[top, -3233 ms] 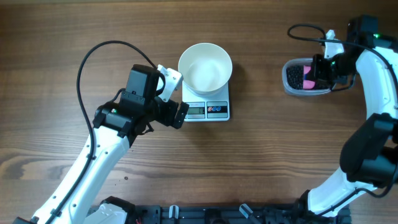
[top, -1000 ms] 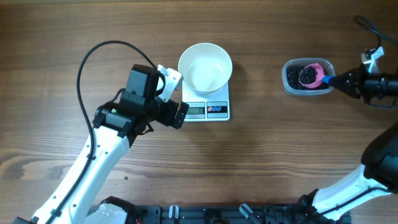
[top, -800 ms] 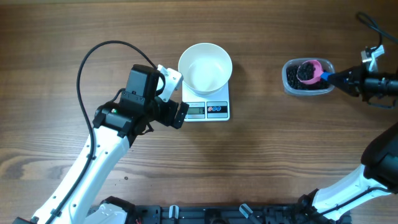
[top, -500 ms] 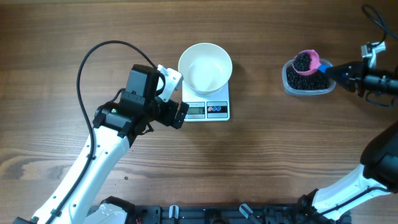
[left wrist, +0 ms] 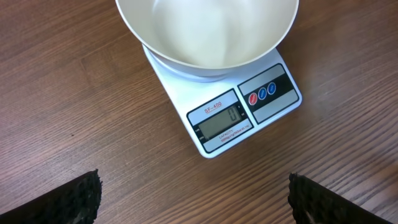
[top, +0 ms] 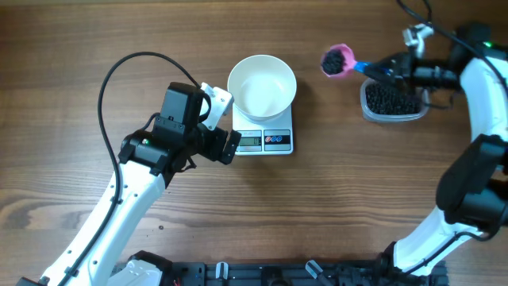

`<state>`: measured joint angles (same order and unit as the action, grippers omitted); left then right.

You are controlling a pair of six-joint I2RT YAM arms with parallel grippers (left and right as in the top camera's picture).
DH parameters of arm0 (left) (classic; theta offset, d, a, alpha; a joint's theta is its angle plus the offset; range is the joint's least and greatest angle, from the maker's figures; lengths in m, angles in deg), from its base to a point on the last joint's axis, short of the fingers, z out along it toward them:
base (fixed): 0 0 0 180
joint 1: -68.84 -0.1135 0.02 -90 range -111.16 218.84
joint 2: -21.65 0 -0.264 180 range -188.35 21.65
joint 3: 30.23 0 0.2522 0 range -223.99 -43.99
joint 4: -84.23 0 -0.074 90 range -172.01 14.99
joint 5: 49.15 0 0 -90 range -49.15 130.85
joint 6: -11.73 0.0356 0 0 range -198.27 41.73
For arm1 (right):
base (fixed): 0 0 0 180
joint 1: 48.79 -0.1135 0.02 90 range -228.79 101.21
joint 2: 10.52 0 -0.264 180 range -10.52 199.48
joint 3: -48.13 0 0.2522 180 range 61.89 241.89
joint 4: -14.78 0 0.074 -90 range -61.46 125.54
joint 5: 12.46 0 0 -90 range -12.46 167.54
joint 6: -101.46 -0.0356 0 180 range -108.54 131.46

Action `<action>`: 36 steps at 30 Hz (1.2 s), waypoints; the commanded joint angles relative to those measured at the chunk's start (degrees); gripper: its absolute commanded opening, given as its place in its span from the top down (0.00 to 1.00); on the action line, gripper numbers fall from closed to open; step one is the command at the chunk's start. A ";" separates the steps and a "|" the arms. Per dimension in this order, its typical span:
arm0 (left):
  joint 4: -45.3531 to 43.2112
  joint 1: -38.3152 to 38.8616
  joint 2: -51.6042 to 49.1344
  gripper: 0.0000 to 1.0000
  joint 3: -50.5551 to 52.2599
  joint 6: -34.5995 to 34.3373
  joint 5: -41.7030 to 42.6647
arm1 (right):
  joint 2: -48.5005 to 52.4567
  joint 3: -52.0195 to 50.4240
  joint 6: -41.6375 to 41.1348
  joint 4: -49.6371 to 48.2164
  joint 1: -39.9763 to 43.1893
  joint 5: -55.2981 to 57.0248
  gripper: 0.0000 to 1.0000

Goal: Scoop item into bowl and weigh 150g on scale
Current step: 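Lift the filled scoop out of the tub toward the bowl, then tip the pink scoop over the white bowl to pour beans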

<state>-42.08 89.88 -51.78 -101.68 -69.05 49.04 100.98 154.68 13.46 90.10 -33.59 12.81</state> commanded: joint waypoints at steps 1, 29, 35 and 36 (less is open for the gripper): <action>0.02 -0.33 0.68 0.00 0.37 0.70 -0.35 | 0.48 2.91 -5.64 -1.60 -4.26 -3.98 0.96; 0.02 -0.33 0.68 0.00 0.37 0.70 -0.35 | 0.24 16.20 -8.00 4.37 -27.67 34.25 0.96; 0.02 -0.33 0.68 0.00 0.37 0.70 -0.35 | 0.24 16.20 -8.02 4.28 -31.76 43.80 0.96; 0.00 -0.33 0.68 0.00 0.37 0.70 -0.35 | 0.24 16.20 -8.02 4.22 -32.33 45.35 0.96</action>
<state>-42.06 89.88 -51.78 -101.68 -69.08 49.04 101.02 169.52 4.22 94.56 -63.89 49.60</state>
